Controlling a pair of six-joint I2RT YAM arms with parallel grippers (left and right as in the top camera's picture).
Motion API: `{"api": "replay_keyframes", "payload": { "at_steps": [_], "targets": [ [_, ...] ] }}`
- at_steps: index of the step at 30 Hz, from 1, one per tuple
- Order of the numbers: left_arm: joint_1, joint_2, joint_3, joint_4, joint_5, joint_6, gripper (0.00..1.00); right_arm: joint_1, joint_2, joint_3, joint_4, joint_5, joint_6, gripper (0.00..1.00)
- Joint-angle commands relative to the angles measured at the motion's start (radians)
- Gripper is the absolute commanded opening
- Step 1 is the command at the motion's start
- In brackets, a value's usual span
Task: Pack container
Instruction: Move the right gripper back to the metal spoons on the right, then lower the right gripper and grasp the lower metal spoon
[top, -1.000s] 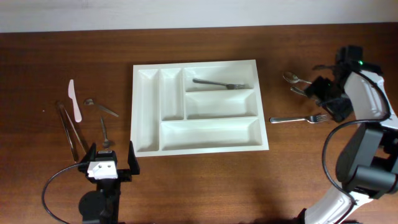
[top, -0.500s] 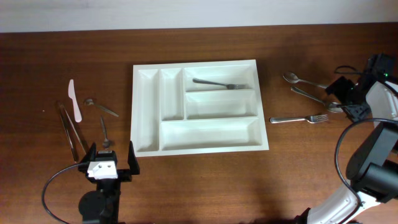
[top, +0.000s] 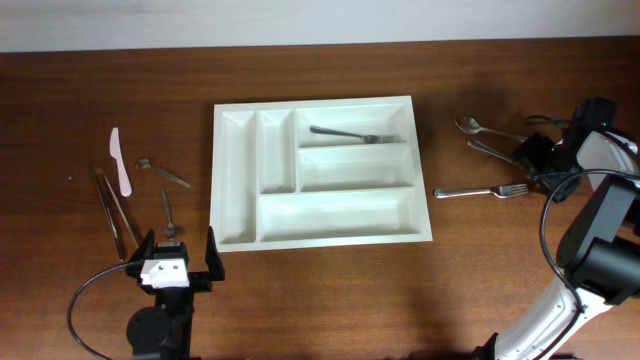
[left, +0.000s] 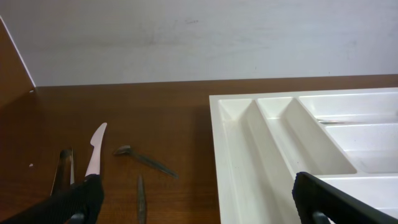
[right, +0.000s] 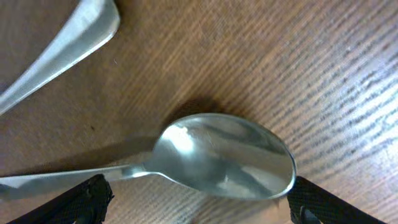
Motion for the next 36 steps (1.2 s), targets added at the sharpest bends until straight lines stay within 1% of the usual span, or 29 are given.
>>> {"api": "replay_keyframes", "payload": {
  "at_steps": [1,5,10,12,17,21,24,26,28,33,35,36],
  "targets": [
    [0.005,-0.006,-0.006,0.0,0.0,0.015,0.99,-0.005,0.013,-0.009,0.02,0.005,-0.008,0.92],
    [0.005,-0.006,-0.006,0.0,0.0,0.015,0.99,-0.004,0.04,-0.009,0.022,0.005,-0.008,0.9],
    [0.005,-0.006,-0.006,0.0,0.0,0.015,0.99,-0.003,0.097,-0.009,-0.017,0.001,0.001,0.87],
    [0.005,-0.006,-0.006,0.0,0.0,0.015,0.99,-0.003,0.124,-0.009,-0.034,0.002,0.004,0.83],
    [0.005,-0.006,-0.006,0.0,0.0,0.015,0.99,-0.002,0.143,-0.009,-0.045,-0.003,0.011,0.68],
    [0.005,-0.006,-0.006,0.0,0.0,0.015,0.99,-0.002,0.143,-0.009,-0.054,-0.023,0.011,0.63],
    [0.005,-0.006,-0.006,0.0,0.0,0.015,0.99,-0.002,0.143,-0.009,-0.056,-0.022,0.011,0.61],
    [0.005,-0.006,-0.006,0.0,0.0,0.015,0.99,-0.003,0.143,-0.009,-0.041,-0.021,0.007,0.61],
    [0.005,-0.006,-0.006,0.0,0.0,0.015,0.99,-0.005,0.143,-0.008,-0.019,-0.021,0.006,0.57],
    [0.005,-0.006,-0.006,0.0,0.0,0.015,0.99,-0.005,0.143,-0.008,0.031,-0.022,-0.016,0.43],
    [0.005,-0.006,-0.006,0.0,0.0,0.015,0.99,-0.005,0.143,-0.008,0.042,-0.021,-0.024,0.4],
    [0.005,-0.006,-0.006,0.0,0.0,0.015,0.99,-0.005,0.143,-0.008,0.043,-0.021,-0.024,0.36]
  ]
}}
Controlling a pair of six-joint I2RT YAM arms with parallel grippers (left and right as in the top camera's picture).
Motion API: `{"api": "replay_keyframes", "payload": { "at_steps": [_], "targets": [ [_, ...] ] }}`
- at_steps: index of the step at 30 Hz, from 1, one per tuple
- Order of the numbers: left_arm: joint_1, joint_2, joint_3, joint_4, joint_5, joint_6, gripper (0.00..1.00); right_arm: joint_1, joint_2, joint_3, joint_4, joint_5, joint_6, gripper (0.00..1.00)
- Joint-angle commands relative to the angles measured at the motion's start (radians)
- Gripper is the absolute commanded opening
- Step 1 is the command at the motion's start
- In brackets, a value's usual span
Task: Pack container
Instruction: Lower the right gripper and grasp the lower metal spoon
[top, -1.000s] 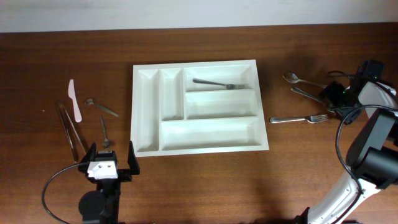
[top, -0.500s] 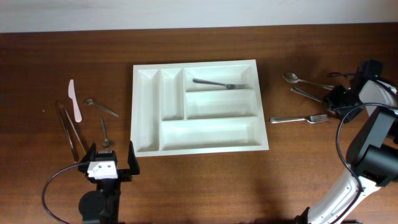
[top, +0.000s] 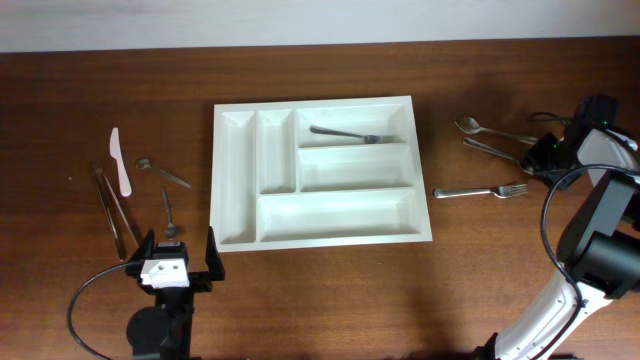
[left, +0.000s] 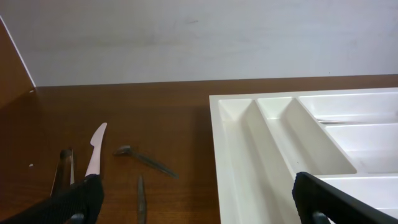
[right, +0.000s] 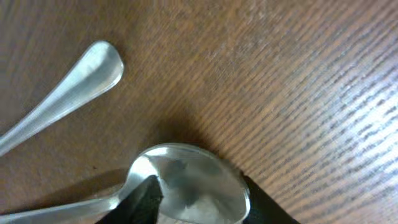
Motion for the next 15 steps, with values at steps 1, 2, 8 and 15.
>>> {"api": "replay_keyframes", "payload": {
  "at_steps": [1,2,8,15],
  "targets": [
    [0.005,-0.006,-0.006,0.0,0.0,0.015,0.99,-0.001,0.092,-0.045,0.003,-0.04,-0.017,0.31],
    [0.005,-0.006,-0.006,0.0,0.0,0.015,0.99,-0.001,0.092,-0.045,0.004,-0.04,-0.02,0.25],
    [0.005,-0.006,-0.006,0.0,0.0,0.015,0.99,0.0,0.092,-0.045,0.004,-0.042,-0.028,0.04],
    [0.005,-0.006,-0.006,0.0,0.0,0.015,0.99,0.0,0.092,-0.045,0.004,-0.053,-0.038,0.04]
  ]
}}
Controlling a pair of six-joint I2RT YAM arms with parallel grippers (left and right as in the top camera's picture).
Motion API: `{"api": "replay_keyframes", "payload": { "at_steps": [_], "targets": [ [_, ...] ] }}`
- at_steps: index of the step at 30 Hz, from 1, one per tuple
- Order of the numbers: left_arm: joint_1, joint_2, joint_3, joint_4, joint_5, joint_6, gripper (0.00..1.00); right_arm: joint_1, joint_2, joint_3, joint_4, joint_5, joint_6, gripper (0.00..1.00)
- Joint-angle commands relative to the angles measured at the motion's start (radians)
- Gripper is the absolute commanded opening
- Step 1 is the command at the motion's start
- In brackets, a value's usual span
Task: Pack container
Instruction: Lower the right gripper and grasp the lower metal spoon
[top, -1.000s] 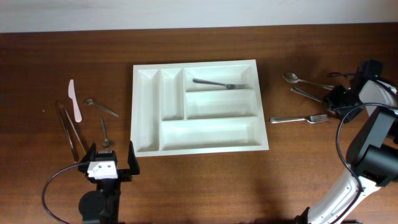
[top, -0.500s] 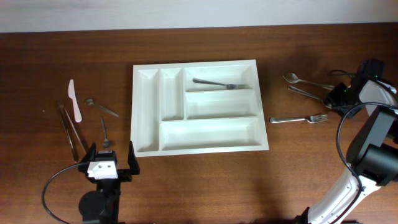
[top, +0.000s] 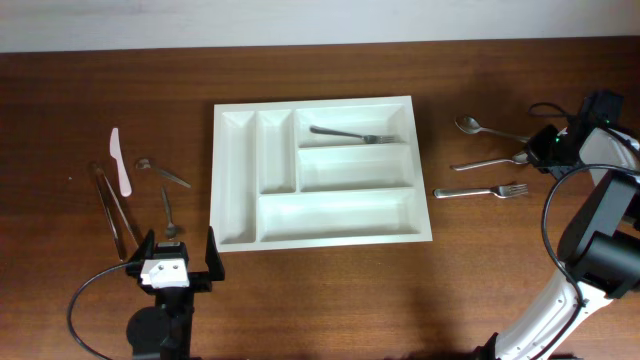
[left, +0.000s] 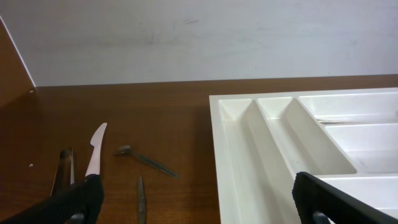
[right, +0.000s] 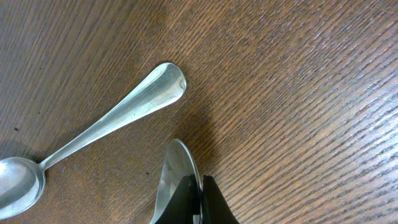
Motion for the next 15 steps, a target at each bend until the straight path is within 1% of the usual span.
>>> {"api": "replay_keyframes", "payload": {
  "at_steps": [1,2,7,11,15],
  "targets": [
    [0.005,-0.006,-0.006,0.0,0.0,0.015,0.99,0.005,0.089,-0.062,-0.038,0.031,-0.028,0.04],
    [0.005,-0.006,-0.006,0.0,0.0,0.015,0.99,0.005,0.087,-0.059,-0.038,-0.021,-0.028,0.04],
    [0.005,-0.006,-0.006,0.0,0.0,0.015,0.99,0.006,0.076,-0.031,-0.045,-0.1,-0.027,0.04],
    [0.005,-0.006,-0.006,0.0,0.0,0.015,0.99,0.006,0.069,0.053,-0.108,-0.122,-0.036,0.04],
    [0.005,-0.006,-0.006,0.0,0.0,0.015,0.99,0.006,0.069,0.188,-0.19,-0.128,-0.054,0.04]
  ]
}}
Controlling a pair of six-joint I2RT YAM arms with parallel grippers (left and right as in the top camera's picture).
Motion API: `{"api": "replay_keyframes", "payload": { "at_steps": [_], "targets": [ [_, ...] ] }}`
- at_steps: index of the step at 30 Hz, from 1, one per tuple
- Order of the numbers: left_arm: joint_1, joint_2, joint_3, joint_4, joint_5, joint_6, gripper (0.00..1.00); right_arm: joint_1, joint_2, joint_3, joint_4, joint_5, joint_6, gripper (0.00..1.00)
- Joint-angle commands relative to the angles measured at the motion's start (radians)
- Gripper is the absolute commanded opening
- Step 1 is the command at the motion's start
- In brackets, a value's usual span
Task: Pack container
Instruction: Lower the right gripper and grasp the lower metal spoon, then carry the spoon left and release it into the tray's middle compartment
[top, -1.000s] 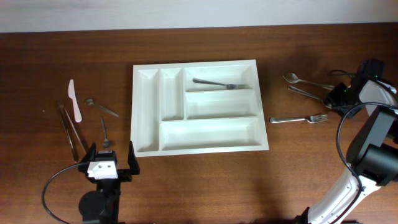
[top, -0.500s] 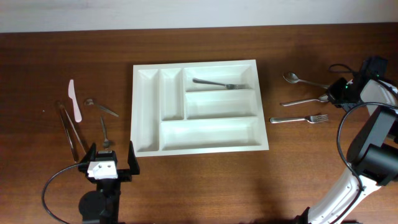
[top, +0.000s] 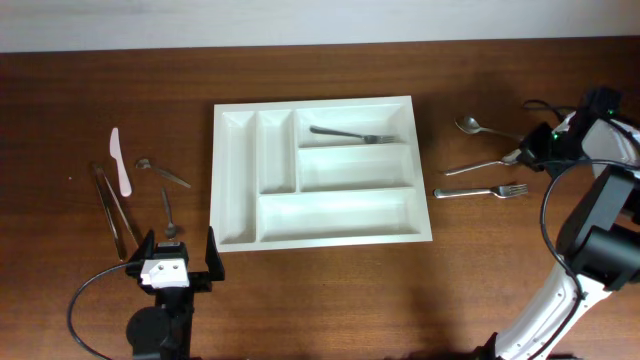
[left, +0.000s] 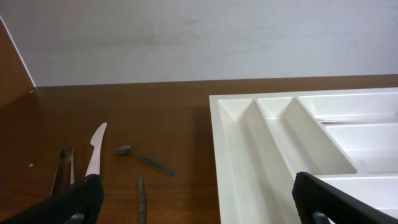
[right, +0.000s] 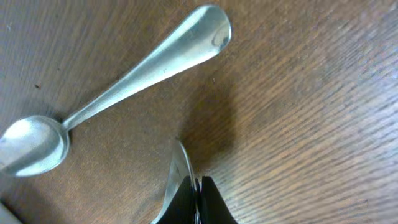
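Observation:
The white cutlery tray (top: 236, 240) lies mid-table, one fork (top: 350, 134) in its top right compartment. To its right, my right gripper (top: 531, 152) is shut on the bowl of a steel spoon (top: 480, 164), whose handle points left toward the tray. The right wrist view shows that bowl (right: 179, 169) edge-on between the shut fingers (right: 212, 200). A second spoon (top: 472, 125) and a fork (top: 482, 191) lie on the wood nearby. My left gripper (top: 176, 262) stands open near the front edge, empty, by the tray's left front corner (left: 249, 149).
Left of the tray lie a white plastic knife (top: 120, 160), two small dark spoons (top: 162, 173) (top: 168, 212) and long tongs (top: 113, 210). The loose spoon (right: 124, 84) lies close beside the held one. A black cable (top: 548, 235) loops by the right arm.
My right gripper, still shut on the spoon's bowl, has shifted a little left and stands higher above the wood; the loose spoon now shows whole below it. The left arm has not moved.
My right gripper stood open around a spoon's bowl lying flat on the table. Then its fingers were closing on the bowl. Then it was shut with the bowl turned on edge and the handle swung leftward; now it holds it slightly higher. The left gripper stayed open throughout.

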Motion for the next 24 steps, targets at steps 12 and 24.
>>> {"api": "replay_keyframes", "payload": {
  "at_steps": [12,24],
  "targets": [
    [0.005,-0.006,-0.006,0.0,0.0,0.015,0.99,0.005,0.023,0.336,-0.146,-0.154,-0.037,0.04],
    [0.005,-0.006,-0.006,0.0,0.0,0.015,0.99,0.162,0.023,0.35,-0.209,-0.302,-0.05,0.04]
  ]
}}
